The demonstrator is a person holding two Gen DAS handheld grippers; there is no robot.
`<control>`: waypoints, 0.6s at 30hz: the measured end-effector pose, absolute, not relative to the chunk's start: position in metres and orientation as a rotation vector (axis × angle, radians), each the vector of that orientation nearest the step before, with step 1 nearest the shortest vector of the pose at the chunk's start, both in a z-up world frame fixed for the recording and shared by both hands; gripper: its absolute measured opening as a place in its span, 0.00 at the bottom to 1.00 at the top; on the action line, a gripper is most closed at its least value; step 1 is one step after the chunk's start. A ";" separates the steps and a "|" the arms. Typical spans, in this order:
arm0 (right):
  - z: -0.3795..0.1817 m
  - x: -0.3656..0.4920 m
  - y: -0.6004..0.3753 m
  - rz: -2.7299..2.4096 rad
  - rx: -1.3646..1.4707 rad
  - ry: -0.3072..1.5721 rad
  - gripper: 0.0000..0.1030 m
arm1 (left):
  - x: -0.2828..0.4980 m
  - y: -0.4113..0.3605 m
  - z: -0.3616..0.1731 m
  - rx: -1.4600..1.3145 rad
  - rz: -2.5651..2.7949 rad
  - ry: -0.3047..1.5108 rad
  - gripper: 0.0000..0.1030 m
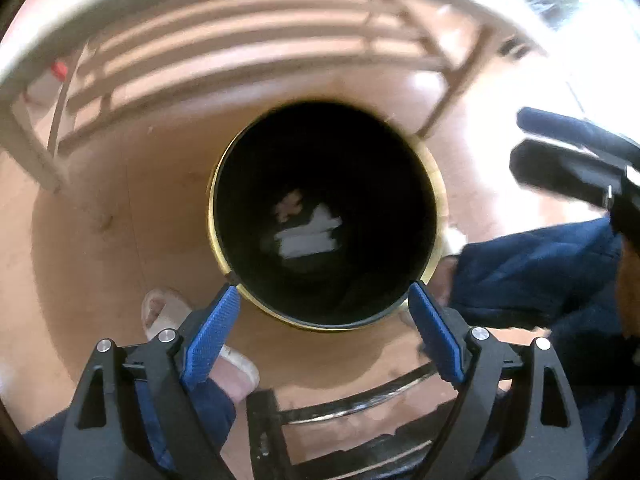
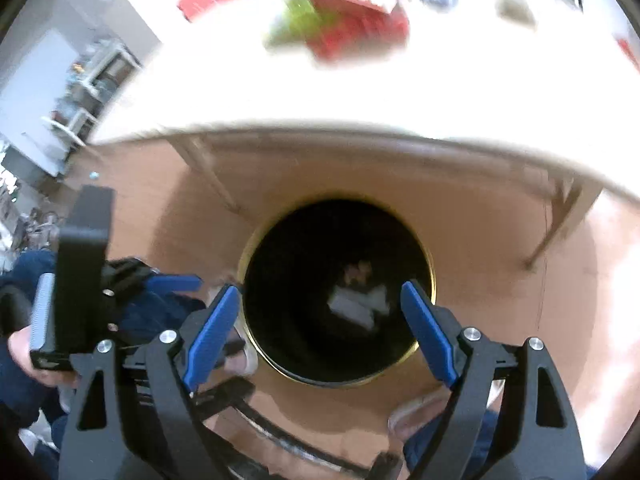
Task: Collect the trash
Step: 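Carry both items over the black bin and open both tools to drop them, then grasp the red cigarette pack with the right tool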
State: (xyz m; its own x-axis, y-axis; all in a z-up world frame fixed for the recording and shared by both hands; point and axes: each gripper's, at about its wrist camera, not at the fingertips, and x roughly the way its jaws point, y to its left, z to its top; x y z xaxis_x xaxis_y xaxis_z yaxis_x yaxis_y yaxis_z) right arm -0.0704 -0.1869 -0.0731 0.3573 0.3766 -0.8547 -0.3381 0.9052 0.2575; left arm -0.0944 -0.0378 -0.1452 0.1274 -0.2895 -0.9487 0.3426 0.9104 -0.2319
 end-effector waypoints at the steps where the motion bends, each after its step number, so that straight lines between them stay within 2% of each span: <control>1: -0.061 -0.072 -0.189 0.463 0.034 1.066 0.79 | -0.097 -0.037 -0.131 0.052 -0.481 1.328 0.81; 4: -0.023 -0.065 -0.208 0.432 0.090 0.940 0.86 | -0.093 -0.034 -0.089 0.074 -0.501 1.184 0.81; 6: -0.007 -0.048 -0.222 0.410 0.159 0.918 0.87 | -0.080 -0.030 -0.063 0.089 -0.483 1.100 0.82; 10: 0.011 -0.012 -0.227 0.403 0.237 0.911 0.87 | -0.033 -0.024 -0.023 0.182 -0.419 0.970 0.88; 14: 0.012 0.032 -0.221 0.397 0.285 0.946 0.87 | 0.015 -0.029 -0.010 0.263 -0.403 0.911 0.89; 18: -0.006 0.081 -0.215 0.371 0.340 1.028 0.88 | 0.050 -0.019 -0.020 0.266 -0.335 0.915 0.89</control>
